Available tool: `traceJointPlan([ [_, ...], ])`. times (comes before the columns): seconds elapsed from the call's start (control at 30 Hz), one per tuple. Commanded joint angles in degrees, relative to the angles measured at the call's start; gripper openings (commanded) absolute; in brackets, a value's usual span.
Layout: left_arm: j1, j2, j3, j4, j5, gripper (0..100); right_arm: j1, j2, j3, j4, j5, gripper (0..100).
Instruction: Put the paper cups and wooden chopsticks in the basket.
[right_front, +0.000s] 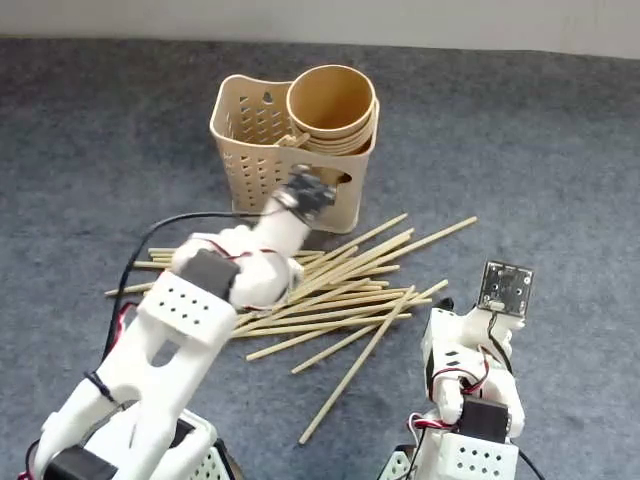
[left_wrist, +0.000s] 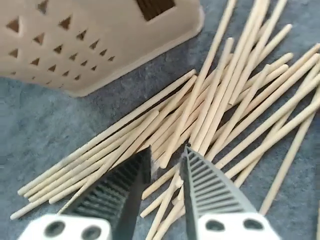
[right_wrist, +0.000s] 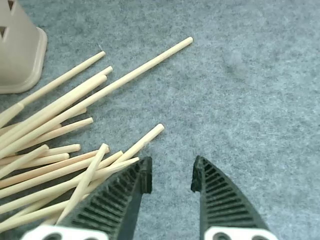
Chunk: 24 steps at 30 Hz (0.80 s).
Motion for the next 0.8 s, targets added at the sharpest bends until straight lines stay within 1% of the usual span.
traceJointPlan([
  [0.0,-2.5,-3.9,3.1,-4.7,1.3,11,-5.0,-0.2,0.6,1.7,-0.2,14.5],
  [0.13,-2.6,-7.8,5.0,-5.2,1.3,11,-10.2,-0.1,-7.7,7.3,-0.3,14.5],
  [0.2,-2.6,-9.7,5.9,-5.2,1.3,11,-11.9,-0.1,-10.9,7.4,-0.2,14.5],
  [0.37,-2.7,-13.3,7.9,-5.2,1.3,11,-16.3,-0.1,-11.0,7.0,-0.1,14.5],
  [0.47,-2.7,-14.6,8.6,-5.2,1.3,9,-17.8,0.6,-11.0,4.9,-0.3,14.5],
  [0.6,-2.7,-15.0,8.7,-5.3,1.3,8,-18.8,8.1,-11.6,1.5,-0.5,14.5],
  [0.67,-2.7,-14.9,8.7,-5.3,1.3,8,-18.9,14.5,-11.7,-0.7,-2.5,14.5],
  [0.77,-2.7,-14.9,8.8,-5.3,1.3,8,-18.9,25.1,-16.0,-3.2,-5.4,14.5],
])
